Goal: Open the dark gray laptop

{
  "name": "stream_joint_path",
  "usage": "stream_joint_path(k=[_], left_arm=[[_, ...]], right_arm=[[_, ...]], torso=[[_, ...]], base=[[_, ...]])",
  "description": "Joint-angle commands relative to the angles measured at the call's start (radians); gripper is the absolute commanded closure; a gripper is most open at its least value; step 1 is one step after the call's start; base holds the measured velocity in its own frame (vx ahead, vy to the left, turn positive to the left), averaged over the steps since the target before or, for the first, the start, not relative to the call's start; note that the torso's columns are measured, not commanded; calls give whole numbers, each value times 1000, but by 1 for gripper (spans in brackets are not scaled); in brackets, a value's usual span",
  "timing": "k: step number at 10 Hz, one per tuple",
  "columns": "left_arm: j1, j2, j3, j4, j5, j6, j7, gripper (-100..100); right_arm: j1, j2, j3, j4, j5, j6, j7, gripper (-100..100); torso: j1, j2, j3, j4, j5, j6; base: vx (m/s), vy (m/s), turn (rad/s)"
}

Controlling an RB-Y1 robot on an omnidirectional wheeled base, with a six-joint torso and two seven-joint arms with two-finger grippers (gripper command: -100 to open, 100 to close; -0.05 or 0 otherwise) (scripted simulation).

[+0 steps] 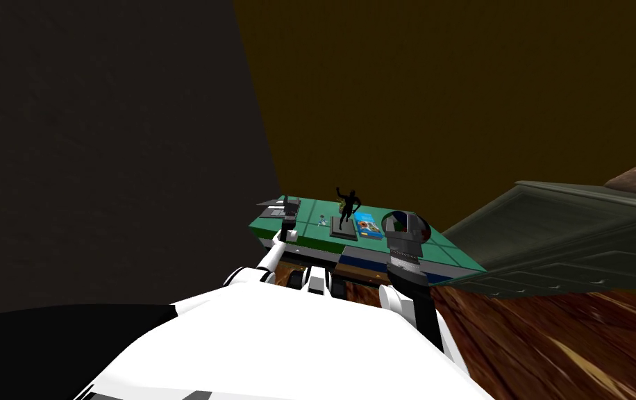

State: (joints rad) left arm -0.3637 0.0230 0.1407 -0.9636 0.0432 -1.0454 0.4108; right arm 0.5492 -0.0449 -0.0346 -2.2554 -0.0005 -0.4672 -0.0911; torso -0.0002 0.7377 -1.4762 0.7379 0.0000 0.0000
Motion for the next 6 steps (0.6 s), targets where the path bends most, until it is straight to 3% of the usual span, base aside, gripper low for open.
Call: stream_joint_path(k=[1,2,3,4,6], left_arm=[[-26,2,0,-28,4,55,-6,-100],[-40,3,1,-32,5,72,-8,-100],[-36,2,1,-17,5,51,-7,-100],[-37,2,1,-18,5,55,-8,0],[-37,2,1,-18,5,55,-8,0]], right_arm=[[0,0,0,0,0,0,0,0],[0,0,0,0,0,0,0,0],[0,0,0,0,0,0,0,0],[0,0,0,0,0,0,0,0],[0,0,0,0,0,0,0,0]], torso=[[0,0,0,0,0,0],[0,0,0,0,0,0],[0,0,0,0,0,0],[0,-1,0,0,0,0],[0,-1,-1,0,0,0]], base=[[-46,-2,25],[-49,0,22],[-21,1,2],[0,0,0],[0,0,0]])
